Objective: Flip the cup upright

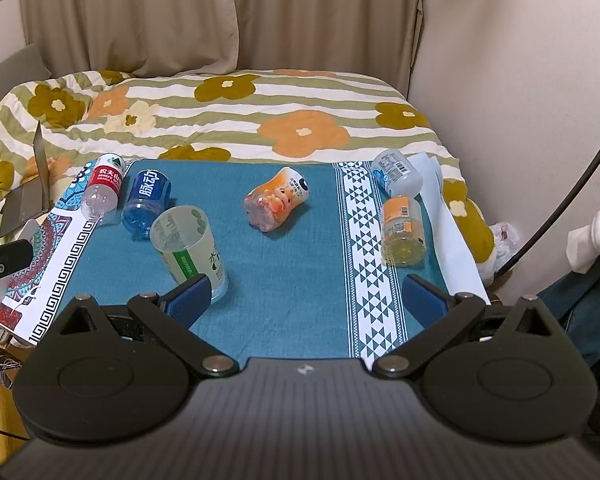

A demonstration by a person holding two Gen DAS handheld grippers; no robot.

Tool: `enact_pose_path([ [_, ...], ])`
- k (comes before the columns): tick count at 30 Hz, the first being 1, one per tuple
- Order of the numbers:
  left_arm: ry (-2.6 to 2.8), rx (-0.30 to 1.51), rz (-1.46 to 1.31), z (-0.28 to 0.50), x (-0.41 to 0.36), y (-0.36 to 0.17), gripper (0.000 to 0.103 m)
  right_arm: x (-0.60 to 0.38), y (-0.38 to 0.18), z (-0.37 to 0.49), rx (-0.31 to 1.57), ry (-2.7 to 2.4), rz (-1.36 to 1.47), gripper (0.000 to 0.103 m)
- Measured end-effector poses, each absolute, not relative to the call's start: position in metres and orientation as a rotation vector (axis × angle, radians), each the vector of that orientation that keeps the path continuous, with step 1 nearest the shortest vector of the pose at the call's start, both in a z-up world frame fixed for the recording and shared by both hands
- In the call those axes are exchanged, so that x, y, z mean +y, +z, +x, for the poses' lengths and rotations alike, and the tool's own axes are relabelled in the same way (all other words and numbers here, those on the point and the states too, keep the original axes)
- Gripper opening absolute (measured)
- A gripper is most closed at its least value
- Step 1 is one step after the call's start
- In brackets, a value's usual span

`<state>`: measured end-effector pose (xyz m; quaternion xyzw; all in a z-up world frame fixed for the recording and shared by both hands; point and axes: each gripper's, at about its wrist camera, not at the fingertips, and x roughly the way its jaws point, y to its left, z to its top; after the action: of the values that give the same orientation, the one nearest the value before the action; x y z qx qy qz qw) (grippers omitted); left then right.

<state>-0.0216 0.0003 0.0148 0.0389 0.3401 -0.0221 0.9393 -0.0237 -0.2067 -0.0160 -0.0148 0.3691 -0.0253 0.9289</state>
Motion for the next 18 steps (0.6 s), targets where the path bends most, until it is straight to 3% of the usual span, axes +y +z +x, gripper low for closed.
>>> enact_pose_path([
  [18,-0.004,0.681,0.076,-0.0231,-0.0003,0.0187,0.103,-0.2084,-0.0139,-0.0245,0.753,-0.049,-0.027,0.103],
])
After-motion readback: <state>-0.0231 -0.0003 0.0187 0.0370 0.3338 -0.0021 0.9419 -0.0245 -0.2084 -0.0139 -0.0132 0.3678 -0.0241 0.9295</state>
